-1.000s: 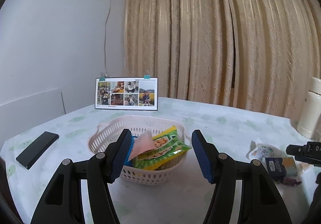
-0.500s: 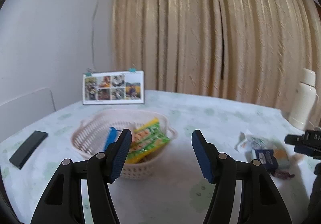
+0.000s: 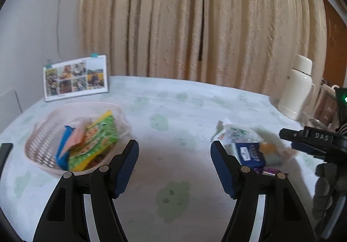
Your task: Organize snacks
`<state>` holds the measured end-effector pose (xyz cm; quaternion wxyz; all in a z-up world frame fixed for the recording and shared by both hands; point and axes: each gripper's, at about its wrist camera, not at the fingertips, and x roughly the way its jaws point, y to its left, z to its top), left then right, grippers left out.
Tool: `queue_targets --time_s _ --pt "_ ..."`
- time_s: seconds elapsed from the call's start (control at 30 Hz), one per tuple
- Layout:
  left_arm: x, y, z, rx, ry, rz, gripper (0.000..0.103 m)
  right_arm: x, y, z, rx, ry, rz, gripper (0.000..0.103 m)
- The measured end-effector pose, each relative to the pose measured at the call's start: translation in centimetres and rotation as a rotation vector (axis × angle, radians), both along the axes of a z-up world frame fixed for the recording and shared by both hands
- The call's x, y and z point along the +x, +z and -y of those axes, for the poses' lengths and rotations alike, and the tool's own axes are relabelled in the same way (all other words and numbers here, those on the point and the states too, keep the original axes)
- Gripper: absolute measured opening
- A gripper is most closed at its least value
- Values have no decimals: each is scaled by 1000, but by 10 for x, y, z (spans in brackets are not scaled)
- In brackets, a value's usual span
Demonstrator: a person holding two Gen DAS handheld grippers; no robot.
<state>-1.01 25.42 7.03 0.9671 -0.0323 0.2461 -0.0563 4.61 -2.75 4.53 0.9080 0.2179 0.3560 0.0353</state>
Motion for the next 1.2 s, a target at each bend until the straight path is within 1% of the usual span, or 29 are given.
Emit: queue_targets --time_s 0.1,0.33,0.43,0.77,1.0,1.1,1.2 --pt "7 3 8 6 -17 -14 69 1 0 2 2 -3 -3 65" --pt "15 10 32 46 -79 -1 69 0 0 3 2 0 -5 65" --pt "21 8 38 30 -105 -26 69 0 0 3 4 -1 -5 65" --pt "32 -6 36 18 -85 -72 69 -2 1 13 36 -47 -7 65" --pt "39 -12 37 17 -93 -102 69 1 -1 14 32 -43 -24 65" --pt "43 -14 42 15 -111 -119 69 0 -1 16 43 -55 -26 65" --pt "49 -17 51 16 -151 -137 69 0 -1 23 58 -77 -33 65"
